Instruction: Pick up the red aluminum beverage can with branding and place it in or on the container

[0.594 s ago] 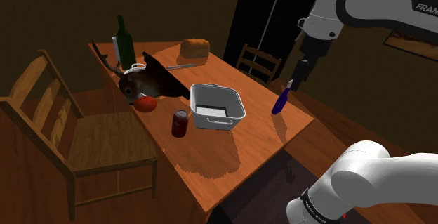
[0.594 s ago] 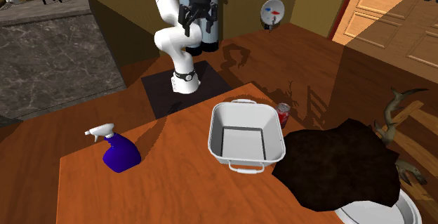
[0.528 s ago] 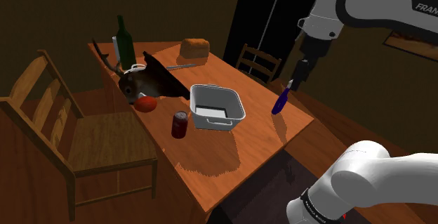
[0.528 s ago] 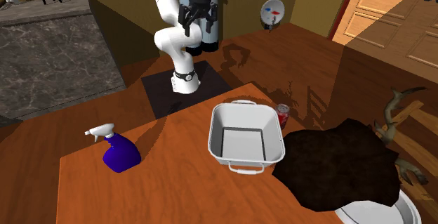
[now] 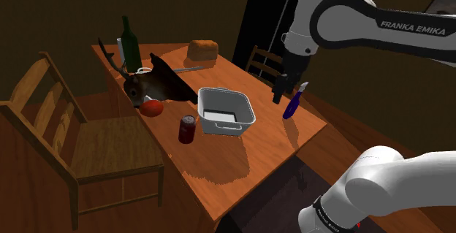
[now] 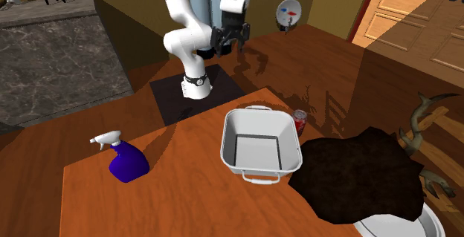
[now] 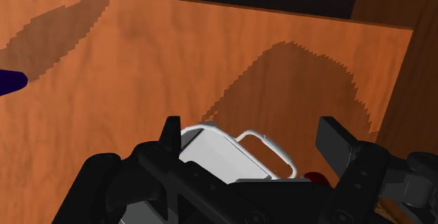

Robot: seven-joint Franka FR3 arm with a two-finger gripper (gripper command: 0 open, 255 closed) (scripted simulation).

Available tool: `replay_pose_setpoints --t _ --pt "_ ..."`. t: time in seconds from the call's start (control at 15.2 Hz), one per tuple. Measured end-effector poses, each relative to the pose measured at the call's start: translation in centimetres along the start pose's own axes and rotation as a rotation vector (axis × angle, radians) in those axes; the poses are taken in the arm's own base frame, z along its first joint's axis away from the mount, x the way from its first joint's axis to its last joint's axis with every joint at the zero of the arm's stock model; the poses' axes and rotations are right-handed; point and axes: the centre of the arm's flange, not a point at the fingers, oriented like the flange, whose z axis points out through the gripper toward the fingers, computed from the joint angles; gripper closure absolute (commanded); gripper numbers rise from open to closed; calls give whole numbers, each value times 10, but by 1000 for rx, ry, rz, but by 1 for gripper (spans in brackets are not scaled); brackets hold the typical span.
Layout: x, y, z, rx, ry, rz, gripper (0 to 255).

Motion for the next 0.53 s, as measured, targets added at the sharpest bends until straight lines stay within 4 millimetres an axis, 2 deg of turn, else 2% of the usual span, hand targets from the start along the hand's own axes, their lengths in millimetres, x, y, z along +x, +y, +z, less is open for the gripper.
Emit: replay_pose_setpoints --t 0.53 --pt "71 -50 50 29 17 30 0"
